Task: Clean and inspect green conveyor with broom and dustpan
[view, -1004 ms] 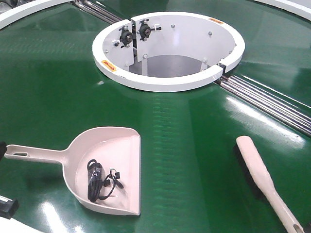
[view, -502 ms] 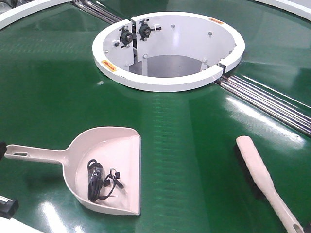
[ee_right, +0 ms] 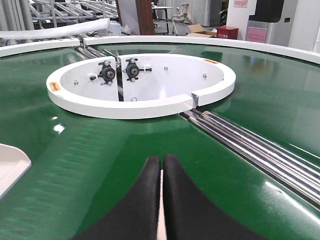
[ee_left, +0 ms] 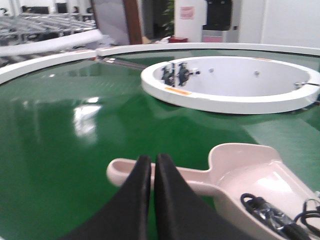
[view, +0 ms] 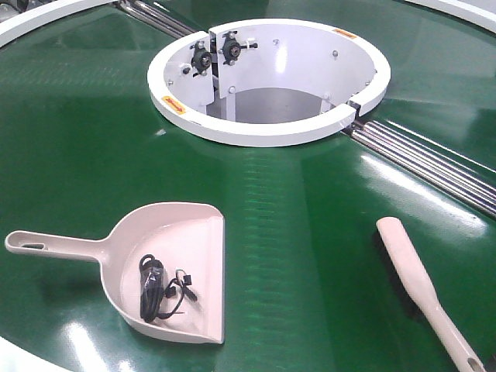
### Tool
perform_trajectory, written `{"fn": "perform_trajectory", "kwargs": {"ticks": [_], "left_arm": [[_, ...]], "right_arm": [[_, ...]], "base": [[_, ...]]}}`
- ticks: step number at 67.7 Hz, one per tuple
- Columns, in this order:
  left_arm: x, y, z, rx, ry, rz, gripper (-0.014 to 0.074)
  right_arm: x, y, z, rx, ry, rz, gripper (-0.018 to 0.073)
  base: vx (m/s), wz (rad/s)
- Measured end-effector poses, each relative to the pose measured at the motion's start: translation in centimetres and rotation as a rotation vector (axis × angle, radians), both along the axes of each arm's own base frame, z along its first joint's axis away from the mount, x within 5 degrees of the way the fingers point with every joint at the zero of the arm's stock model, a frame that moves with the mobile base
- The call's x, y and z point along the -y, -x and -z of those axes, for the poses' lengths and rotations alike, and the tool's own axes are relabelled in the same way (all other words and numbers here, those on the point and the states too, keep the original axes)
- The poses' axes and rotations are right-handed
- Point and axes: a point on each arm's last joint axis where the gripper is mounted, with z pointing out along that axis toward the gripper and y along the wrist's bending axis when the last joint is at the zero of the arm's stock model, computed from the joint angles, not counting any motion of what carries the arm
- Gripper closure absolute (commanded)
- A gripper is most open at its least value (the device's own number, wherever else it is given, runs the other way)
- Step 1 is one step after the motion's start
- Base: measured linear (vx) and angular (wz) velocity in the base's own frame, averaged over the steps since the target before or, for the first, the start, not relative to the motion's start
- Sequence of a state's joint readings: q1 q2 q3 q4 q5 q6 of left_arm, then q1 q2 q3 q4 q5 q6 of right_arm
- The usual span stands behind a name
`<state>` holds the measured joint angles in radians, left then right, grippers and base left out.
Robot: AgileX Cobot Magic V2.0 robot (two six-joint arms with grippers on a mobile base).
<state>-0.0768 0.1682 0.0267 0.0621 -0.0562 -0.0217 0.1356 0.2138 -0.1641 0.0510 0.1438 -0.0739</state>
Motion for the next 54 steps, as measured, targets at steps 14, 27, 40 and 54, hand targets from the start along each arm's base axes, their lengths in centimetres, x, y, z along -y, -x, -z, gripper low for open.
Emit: {"fn": "perform_trajectory", "kwargs": {"ticks": [14,27,40,54], "left_arm": [[-0.3,1.3,0.5,-0.005,0.024,-0.036,0.0604],[-0.3,1.4,0.9,-0.051,0.022,-0.022,0.0604],[-0.2,1.4,0.9,-0.049,0.022,-0.013,0.0604],[-0.2,1.4,0.9,-0.051,0.023,-0.014,0.0604]], "right_arm": [[0.0,0.0,0.0,0.0,0.0,0.0,0.0568],[0.0,0.0,0.0,0.0,0.0,0.0,0.0568],[0.0,0.0,0.0,0.0,0.0,0.0,0.0568],[0.0,0.0,0.0,0.0,0.0,0.0,0.0568]], "base": [[0.0,0.0],[0.0,0.0],[0.0,0.0],[0.0,0.0]]}}
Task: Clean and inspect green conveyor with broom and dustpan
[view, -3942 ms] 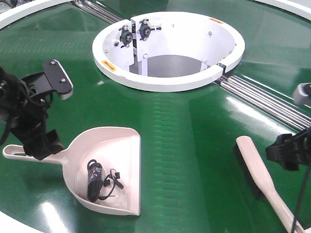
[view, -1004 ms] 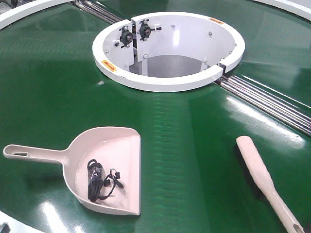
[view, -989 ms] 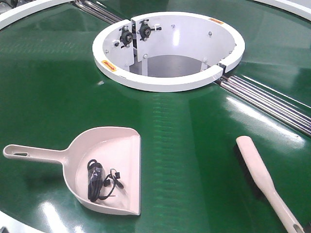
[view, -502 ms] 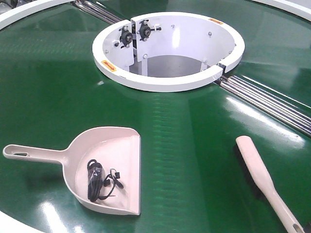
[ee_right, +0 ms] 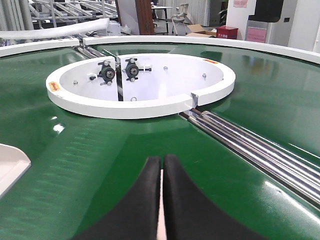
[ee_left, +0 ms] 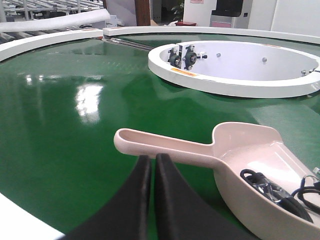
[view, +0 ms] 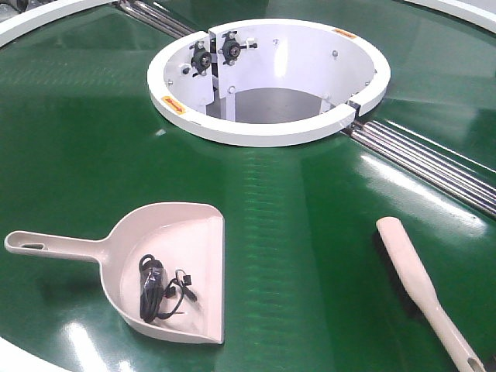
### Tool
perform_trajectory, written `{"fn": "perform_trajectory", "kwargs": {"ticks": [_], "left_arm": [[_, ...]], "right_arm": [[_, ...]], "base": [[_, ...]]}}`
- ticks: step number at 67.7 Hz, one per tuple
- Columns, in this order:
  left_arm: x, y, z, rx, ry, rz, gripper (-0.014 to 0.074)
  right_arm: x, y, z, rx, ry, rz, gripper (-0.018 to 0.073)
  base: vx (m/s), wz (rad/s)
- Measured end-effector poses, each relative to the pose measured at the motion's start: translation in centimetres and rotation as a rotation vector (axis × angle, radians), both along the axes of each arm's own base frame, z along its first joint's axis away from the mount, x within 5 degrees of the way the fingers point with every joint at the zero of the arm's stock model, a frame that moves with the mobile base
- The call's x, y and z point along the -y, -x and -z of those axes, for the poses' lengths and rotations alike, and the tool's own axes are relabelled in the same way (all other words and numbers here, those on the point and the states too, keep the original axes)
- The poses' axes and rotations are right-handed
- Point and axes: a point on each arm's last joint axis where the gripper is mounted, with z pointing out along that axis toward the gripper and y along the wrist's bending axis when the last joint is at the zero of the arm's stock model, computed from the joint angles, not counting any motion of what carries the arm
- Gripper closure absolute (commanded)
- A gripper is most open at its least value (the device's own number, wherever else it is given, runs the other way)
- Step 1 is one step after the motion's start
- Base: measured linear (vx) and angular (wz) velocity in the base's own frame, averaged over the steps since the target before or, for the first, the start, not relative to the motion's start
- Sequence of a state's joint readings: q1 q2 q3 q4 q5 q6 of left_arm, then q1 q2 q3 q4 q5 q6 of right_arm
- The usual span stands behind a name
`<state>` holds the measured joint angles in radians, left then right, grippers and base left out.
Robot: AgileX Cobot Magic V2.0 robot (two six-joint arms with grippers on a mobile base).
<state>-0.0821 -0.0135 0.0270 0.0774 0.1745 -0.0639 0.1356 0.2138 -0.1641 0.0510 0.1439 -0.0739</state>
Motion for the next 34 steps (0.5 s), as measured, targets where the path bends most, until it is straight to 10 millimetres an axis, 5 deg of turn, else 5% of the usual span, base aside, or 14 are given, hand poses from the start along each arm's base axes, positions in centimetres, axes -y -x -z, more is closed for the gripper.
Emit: {"fn": "perform_trajectory", "kwargs": {"ticks": [34], "left_arm": [[0.0,0.0,0.0,0.0,0.0,0.0,0.0604]], "right_arm": [[0.0,0.0,0.0,0.0,0.0,0.0,0.0568]], "base": [[0.0,0.0]]}}
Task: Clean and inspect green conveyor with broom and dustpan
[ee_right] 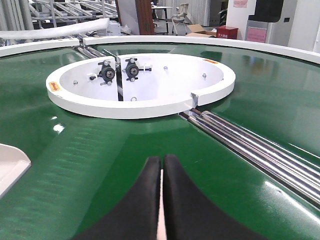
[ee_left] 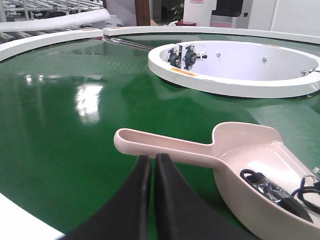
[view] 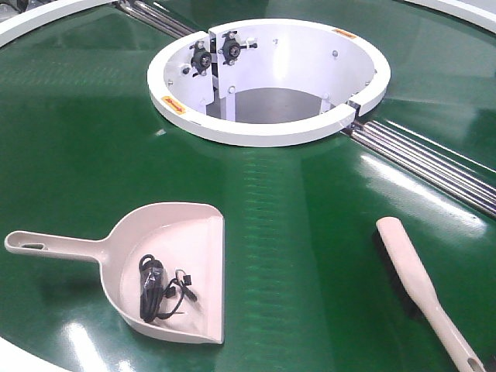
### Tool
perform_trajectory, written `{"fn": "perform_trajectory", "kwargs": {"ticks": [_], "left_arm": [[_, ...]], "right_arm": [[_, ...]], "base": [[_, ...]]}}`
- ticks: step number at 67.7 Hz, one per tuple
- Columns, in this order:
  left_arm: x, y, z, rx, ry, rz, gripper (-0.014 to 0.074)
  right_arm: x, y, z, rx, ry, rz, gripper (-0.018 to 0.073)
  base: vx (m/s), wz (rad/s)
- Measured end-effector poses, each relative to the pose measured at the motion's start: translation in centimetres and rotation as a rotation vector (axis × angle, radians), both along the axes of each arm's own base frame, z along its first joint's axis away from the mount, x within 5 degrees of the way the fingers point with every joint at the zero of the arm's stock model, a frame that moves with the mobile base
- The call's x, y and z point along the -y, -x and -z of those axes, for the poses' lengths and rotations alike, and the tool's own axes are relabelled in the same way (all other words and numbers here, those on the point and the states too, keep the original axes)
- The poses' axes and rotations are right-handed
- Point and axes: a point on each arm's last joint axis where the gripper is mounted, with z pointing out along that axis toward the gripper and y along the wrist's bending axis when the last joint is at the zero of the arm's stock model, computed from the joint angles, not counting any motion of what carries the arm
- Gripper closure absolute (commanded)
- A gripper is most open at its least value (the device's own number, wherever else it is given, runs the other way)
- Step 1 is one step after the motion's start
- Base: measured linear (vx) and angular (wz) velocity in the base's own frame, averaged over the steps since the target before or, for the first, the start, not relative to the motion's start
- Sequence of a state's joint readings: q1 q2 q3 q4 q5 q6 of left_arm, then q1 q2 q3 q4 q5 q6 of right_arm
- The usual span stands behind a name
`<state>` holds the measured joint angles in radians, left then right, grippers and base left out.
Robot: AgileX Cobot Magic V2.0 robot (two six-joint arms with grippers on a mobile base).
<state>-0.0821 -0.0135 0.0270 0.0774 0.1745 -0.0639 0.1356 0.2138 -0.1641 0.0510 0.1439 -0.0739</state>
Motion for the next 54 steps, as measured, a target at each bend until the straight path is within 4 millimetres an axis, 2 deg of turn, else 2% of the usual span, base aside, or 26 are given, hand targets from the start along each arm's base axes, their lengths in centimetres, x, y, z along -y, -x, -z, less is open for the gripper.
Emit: {"fn": "perform_trajectory", "kwargs": {"ticks": [14,27,41,54], "left_arm": [[0.0,0.0,0.0,0.0,0.0,0.0,0.0604],[0.0,0.0,0.0,-0.001,0.0,0.0,0.0604],[0.0,0.0,0.0,-0.001,0.0,0.0,0.0604],[0.0,0.0,0.0,-0.001,0.0,0.0,0.0604]], "right_arm": [[0.0,0.0,0.4,-0.005,0.01,0.0,0.0568],[0.5,0.2,2.7,-0.068,0.024,0.066,0.0568],[0.9,1.3,5.3,-0.026,0.021,0.118,0.0568],[1.0,1.6,5.4,-0.007,0.017,0.123,0.0568]], "base": [[0.0,0.0],[0.0,0.0],[0.0,0.0],[0.0,0.0]]}}
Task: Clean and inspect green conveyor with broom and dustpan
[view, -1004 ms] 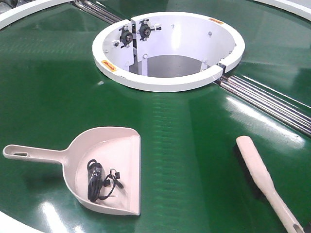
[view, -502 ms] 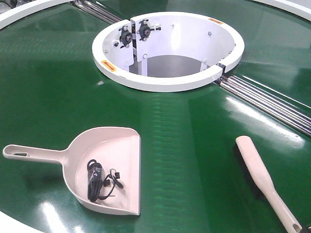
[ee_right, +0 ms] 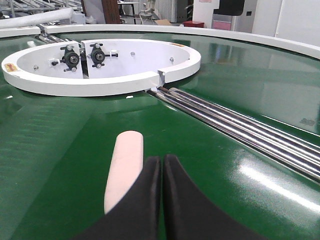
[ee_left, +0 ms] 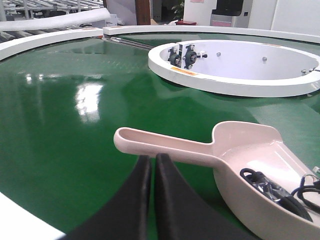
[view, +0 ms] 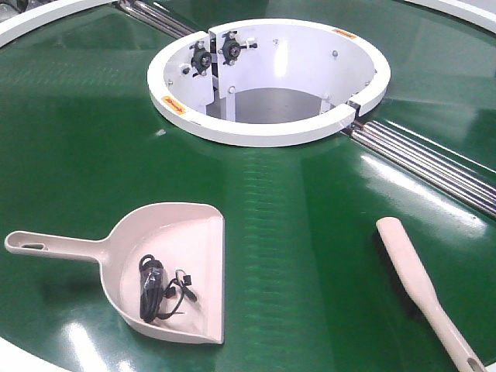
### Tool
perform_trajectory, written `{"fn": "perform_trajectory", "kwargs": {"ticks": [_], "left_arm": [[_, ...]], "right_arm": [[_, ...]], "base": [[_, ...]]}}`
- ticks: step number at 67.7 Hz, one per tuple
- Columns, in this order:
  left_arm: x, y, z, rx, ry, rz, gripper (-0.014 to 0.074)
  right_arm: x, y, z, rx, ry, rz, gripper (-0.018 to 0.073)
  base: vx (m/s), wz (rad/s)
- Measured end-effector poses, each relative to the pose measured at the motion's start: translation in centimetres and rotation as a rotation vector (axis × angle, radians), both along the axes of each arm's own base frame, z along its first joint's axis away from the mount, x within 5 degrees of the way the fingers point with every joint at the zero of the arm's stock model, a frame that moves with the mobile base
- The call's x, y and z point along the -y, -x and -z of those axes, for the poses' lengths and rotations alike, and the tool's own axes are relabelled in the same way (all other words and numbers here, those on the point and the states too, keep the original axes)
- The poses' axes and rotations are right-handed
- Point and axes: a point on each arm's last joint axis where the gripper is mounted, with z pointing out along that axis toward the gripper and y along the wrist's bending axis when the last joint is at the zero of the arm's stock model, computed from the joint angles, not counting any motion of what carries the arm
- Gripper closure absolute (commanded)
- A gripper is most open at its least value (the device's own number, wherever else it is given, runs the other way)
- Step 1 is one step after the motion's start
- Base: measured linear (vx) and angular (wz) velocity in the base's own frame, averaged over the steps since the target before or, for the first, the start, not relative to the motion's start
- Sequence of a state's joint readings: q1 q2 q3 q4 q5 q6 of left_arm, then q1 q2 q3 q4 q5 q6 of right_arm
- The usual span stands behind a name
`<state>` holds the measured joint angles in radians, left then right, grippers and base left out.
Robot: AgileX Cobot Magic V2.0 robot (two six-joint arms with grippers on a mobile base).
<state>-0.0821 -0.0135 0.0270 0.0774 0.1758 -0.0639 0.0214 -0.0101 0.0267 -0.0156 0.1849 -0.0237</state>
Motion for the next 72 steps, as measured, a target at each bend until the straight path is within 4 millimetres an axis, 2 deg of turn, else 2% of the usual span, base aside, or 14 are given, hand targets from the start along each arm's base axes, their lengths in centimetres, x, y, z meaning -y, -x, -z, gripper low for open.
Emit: {"fn": "perform_trajectory", "kwargs": {"ticks": [72], "left_arm": [[0.0,0.0,0.01,-0.001,0.0,0.0,0.0604]], "right_arm": [[0.01,0.0,0.01,-0.001,0.003,0.001,0.0568]], "base": [[0.0,0.0]]}}
